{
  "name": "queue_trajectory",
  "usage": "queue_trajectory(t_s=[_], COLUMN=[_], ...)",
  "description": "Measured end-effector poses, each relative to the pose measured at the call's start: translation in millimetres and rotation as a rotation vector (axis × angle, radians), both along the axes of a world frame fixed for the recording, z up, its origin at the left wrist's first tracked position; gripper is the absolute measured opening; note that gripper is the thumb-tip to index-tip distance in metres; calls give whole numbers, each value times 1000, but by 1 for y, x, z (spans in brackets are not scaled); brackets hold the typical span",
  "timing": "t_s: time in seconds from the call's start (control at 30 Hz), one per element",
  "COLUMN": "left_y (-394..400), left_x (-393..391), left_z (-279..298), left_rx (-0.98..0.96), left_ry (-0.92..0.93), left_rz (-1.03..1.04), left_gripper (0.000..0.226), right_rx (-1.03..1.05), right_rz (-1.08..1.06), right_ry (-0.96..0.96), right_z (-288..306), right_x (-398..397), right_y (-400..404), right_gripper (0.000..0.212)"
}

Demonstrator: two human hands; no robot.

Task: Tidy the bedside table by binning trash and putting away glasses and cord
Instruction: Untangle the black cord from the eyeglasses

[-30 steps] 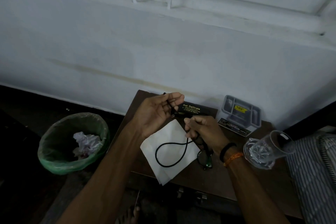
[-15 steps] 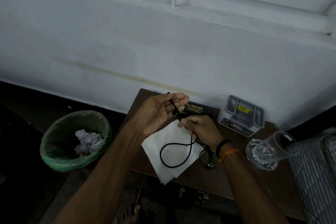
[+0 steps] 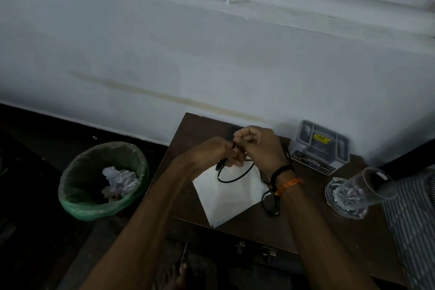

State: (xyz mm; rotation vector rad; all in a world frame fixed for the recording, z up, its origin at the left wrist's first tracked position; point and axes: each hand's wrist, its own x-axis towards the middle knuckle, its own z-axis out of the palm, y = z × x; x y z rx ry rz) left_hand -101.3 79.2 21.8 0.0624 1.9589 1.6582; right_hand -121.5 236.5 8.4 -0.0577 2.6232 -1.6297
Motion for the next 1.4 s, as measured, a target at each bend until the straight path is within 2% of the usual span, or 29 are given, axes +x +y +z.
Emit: queue_trajectory(t_s=[0.1, 0.23, 0.27, 0.33, 0.4, 0.5, 0.57, 0.67, 0.8, 0.97, 1.13, 1.2, 1.27, 1.4], left_y=[-1, -3, -4, -4, -9, -14, -14, -15, -14, -17, -30, -32, -32, -30], left_x=[0, 0, 0, -2, -3, -6, -6, -4, -3, -4, -4, -3, -2, 2], left_z=[0, 14, 18, 18, 14, 13, 16, 18, 19, 20, 22, 22, 22, 23], left_rx=[-14, 31, 101, 361, 610, 723, 760, 752, 736, 785, 867, 799, 648, 362], left_ry=[-1, 58, 29, -52, -104, -98, -61, -25, 36, 101, 105, 106, 126, 160], left_rz=[98, 217, 262, 369, 486, 557, 624, 661, 644, 653, 561, 459, 352, 98], left_gripper=[27, 24, 25, 19, 22, 40, 40, 33, 26, 23, 21, 21, 22, 25], right_rx=[65, -141, -195, -275, -333, -239, -139, 52, 201, 322, 252, 256, 253, 34], right_rz=[-17, 42, 67, 123, 163, 195, 182, 208, 253, 265, 180, 126, 74, -9], right_ry=[128, 72, 53, 44, 43, 85, 131, 262, 375, 352, 260, 230, 185, -39], right_z=[12, 35, 40, 48, 53, 52, 46, 36, 32, 22, 21, 20, 19, 28], right_x=[-1, 6, 7, 11, 16, 26, 31, 34, 34, 30, 22, 19, 16, 14], right_y=[-3, -11, -12, -13, -14, -19, -22, -22, -21, -16, 4, 9, 10, 8], right_gripper=[4, 26, 31, 34, 35, 34, 25, 13, 16, 23, 22, 28, 32, 32])
